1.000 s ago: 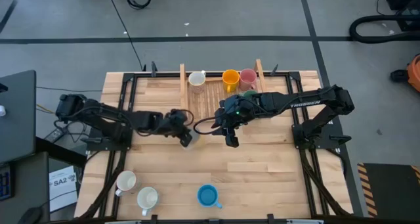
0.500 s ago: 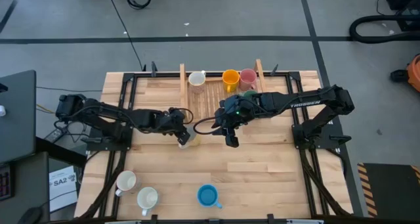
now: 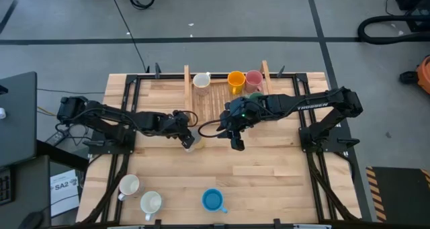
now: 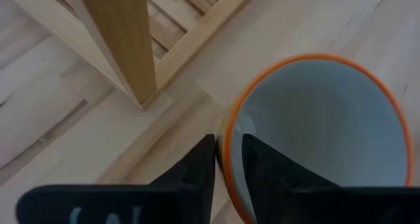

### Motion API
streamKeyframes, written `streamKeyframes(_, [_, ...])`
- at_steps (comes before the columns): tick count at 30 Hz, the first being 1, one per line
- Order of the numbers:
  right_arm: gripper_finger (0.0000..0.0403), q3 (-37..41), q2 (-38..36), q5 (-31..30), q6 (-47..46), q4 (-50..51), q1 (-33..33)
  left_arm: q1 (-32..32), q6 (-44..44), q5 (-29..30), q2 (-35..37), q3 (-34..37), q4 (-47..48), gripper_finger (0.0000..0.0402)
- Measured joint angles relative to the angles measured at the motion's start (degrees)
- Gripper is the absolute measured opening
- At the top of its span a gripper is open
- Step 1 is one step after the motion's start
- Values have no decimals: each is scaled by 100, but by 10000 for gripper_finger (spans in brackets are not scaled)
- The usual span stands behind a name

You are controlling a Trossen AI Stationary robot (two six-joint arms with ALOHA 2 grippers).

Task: Place coffee mugs
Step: Put the yellow patterned mug on the shelf

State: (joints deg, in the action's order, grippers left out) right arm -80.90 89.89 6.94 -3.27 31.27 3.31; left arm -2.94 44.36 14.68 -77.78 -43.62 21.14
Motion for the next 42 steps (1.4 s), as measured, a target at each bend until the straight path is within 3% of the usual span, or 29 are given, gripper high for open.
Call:
streamKeyframes(20, [138,0,0,0,35,0,0,0,-47,8,-2,2,-318,178])
streamKeyframes(34, [137,0,0,3,-18,-1,0,26,112,12,57,4,-348,177])
streamKeyframes(42, [137,0,0,-161,-264,-292,0,26,146,10,538,7,-203,176])
